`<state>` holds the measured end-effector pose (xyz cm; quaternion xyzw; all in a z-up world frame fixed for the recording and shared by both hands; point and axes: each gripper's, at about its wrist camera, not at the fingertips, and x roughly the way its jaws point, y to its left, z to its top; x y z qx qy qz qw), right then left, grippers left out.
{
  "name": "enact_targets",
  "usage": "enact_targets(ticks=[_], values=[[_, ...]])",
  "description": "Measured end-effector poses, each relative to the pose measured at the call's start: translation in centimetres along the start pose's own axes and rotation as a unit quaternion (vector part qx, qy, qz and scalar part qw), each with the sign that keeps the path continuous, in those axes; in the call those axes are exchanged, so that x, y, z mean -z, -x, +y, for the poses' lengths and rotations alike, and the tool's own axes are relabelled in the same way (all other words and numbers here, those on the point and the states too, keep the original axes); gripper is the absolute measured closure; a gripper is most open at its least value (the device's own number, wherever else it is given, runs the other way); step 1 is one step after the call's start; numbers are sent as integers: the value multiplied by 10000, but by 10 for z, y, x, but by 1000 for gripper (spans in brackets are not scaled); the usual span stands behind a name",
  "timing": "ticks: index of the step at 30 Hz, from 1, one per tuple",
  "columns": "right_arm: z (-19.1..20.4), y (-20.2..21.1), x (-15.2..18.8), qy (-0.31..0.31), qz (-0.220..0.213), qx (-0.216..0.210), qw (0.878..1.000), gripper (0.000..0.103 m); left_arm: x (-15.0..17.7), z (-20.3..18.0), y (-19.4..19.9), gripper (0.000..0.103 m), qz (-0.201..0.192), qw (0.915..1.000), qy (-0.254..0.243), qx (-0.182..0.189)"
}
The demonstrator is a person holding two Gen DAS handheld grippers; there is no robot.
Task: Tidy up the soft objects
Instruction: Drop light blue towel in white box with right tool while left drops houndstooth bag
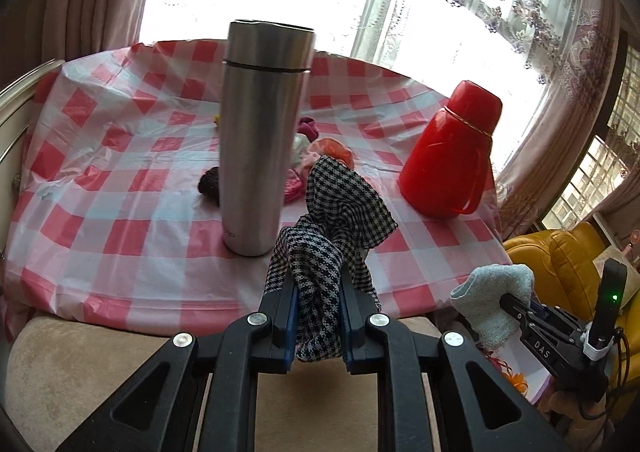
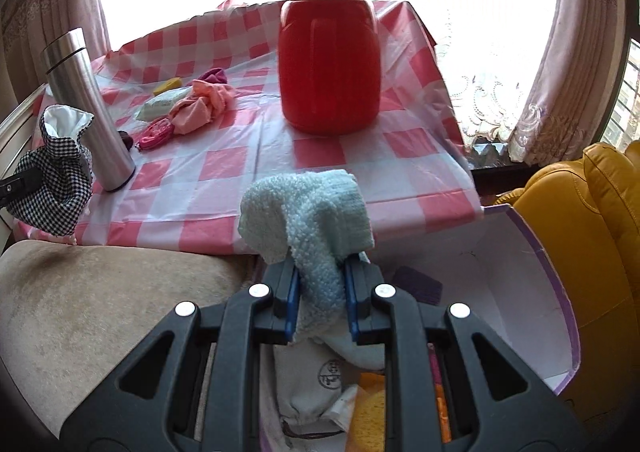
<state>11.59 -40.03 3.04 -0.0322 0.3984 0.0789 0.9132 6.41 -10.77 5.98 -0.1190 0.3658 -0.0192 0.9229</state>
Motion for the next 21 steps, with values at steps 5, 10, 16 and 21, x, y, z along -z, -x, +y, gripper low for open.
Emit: enact_targets(ticks=[5,10,16,21], values=[[-38,9,8,-220,30,366,9991,81,9,-37,-3,85,127,9988,-284,379],[-70,16,13,-460,70,696,9965,81,20,-76,-7,85,298,9950,-640,710],[-92,21,15,-656,75,933,9934,77,32,-117,-11,85,490,9881,-1056,1010],[-98,23,15,-733,33,974,9925,65,42,-144,-12,85,655,9811,-1306,1268]])
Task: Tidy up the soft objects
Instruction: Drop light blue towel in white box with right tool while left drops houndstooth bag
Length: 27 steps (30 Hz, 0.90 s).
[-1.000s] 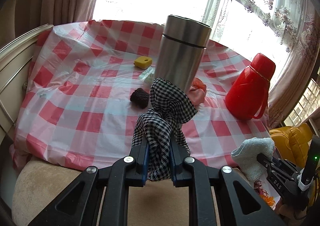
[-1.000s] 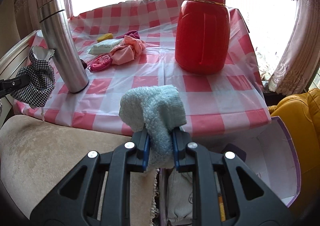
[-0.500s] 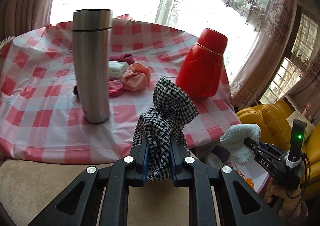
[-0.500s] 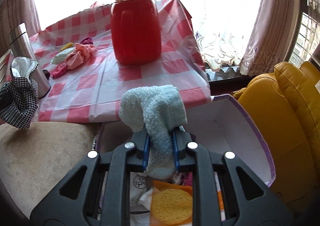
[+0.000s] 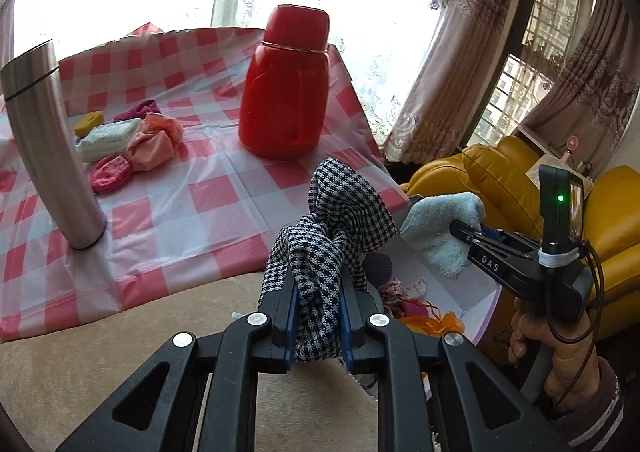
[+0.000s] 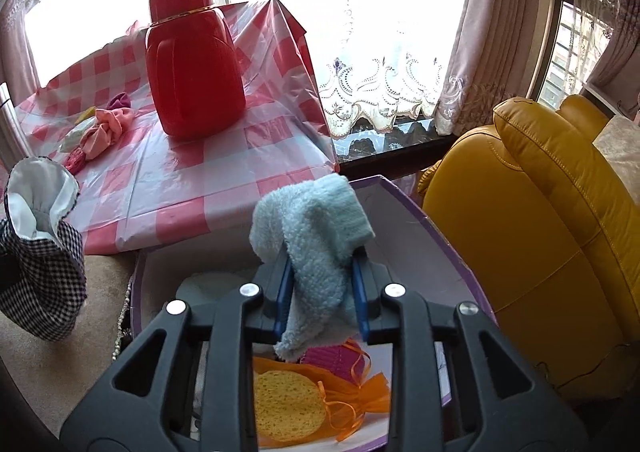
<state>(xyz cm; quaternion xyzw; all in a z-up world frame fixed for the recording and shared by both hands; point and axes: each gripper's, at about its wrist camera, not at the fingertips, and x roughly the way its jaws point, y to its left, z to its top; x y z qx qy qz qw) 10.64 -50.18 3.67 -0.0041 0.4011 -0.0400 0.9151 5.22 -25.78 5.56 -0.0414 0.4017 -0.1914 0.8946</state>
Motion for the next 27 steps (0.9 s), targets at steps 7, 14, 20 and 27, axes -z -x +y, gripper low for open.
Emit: enact_targets(ticks=[7,14,20,27], values=[[-3,7,-4,-35,-164,65,9998,30,1,-28,-10,60,187,9985,-318,406],[-8,5,-4,-121,-121,23,9999,29,0,-16,-10,49,175,9990,-76,397],[4,6,-3,95,-133,19,9999,29,0,-5,-6,49,140,9996,42,248],[30,8,-2,426,-141,-190,9988,29,3,36,8,49,104,9989,397,-242]])
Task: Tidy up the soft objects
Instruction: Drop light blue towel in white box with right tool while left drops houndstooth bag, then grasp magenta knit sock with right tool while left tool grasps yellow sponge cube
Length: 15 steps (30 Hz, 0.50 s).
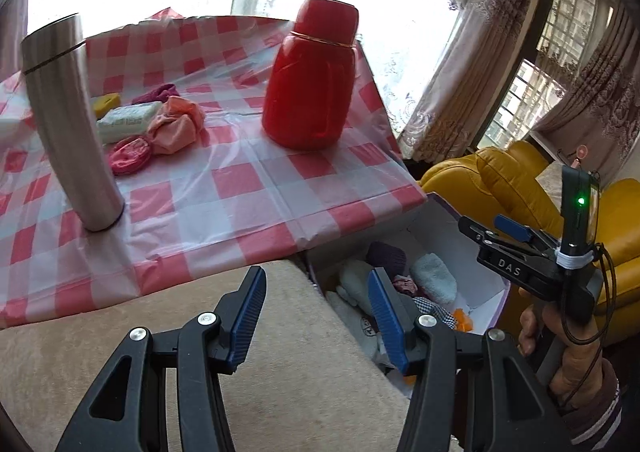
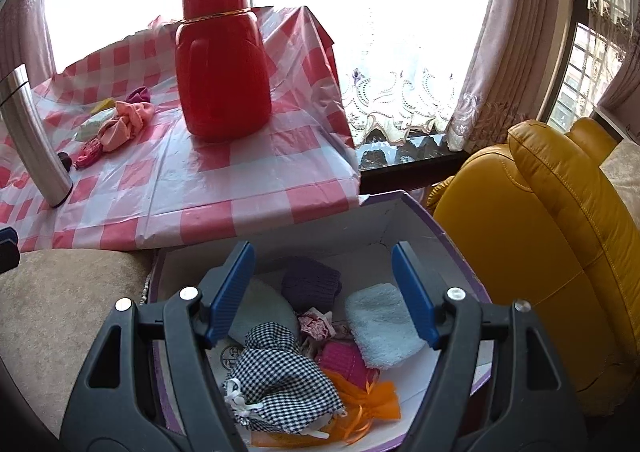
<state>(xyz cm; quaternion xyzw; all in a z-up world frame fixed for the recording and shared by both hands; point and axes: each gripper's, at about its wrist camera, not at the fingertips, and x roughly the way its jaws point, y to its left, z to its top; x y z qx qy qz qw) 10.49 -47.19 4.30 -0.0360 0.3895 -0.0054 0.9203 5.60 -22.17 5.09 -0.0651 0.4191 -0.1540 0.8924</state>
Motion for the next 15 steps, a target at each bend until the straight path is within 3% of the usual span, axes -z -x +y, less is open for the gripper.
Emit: enact_targets(ticks=[8,15], values=[[47,-5,1,387,146,-437,9982,29,9,77,29,49,-192,9951,717,-656],[89,-14,-5,800,242,-683,9942,28,15,145,51,49,-331,9839,1385,-1077]])
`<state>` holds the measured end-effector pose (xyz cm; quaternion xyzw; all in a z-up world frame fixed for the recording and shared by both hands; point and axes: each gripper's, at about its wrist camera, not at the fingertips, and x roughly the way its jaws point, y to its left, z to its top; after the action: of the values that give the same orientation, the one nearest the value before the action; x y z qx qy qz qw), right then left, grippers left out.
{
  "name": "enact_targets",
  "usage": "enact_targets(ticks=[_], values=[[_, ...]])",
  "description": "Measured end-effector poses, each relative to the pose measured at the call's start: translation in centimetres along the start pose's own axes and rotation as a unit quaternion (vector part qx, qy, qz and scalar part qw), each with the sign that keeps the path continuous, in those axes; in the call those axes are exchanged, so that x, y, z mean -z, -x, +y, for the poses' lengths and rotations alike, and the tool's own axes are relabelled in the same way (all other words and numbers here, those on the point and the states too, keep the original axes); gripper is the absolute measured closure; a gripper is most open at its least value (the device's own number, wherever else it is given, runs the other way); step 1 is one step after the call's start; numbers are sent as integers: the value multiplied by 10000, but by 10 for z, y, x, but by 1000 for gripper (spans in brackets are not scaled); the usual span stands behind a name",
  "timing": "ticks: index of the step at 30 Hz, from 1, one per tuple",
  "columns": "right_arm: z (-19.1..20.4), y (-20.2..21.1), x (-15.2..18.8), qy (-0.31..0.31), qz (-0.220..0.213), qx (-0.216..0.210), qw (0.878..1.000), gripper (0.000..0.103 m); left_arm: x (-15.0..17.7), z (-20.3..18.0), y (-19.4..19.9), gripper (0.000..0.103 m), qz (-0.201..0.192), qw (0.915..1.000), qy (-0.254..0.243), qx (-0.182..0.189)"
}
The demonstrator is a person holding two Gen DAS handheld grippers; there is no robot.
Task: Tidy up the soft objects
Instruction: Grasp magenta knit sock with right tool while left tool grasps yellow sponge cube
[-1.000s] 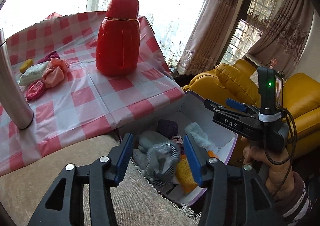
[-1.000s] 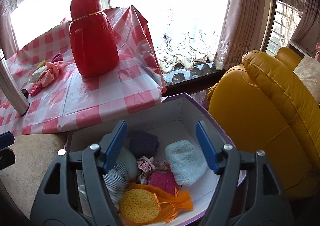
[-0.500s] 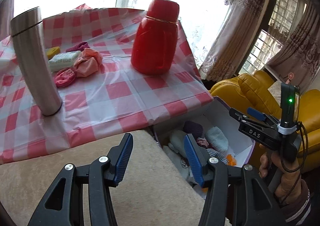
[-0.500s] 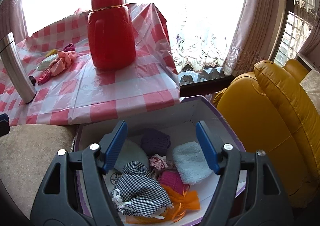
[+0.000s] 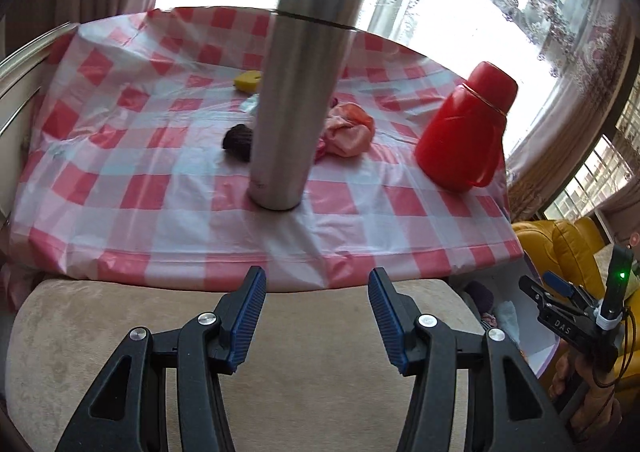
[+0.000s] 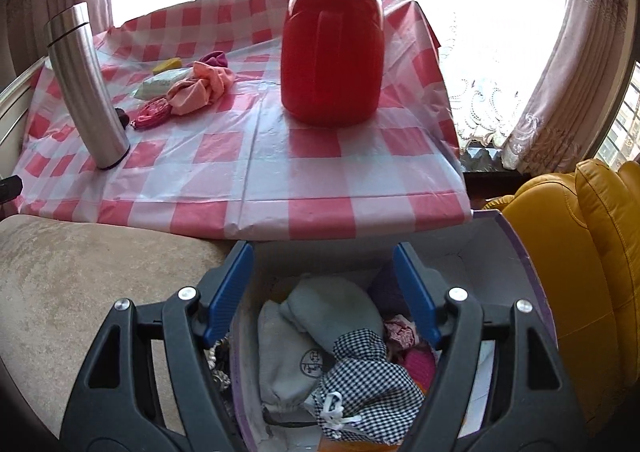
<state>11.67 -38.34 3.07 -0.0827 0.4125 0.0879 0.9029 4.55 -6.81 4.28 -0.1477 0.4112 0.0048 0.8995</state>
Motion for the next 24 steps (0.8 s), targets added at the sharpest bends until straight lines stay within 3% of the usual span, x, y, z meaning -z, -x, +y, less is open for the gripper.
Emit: enact_targets(ticks=[7,15,24], values=[[35,-16,-30,381,1,-205,9991,28,-18,60,-2,49,-24,9977,559,-376],[78,-38,-84,822,-186,-541,9950,27,-47,106,-12,49,-92,9947,673,-766],[115,-67,-153,1184,-433,-721,9894,22,-95,141,-37,49,-244,9926,703,-959]])
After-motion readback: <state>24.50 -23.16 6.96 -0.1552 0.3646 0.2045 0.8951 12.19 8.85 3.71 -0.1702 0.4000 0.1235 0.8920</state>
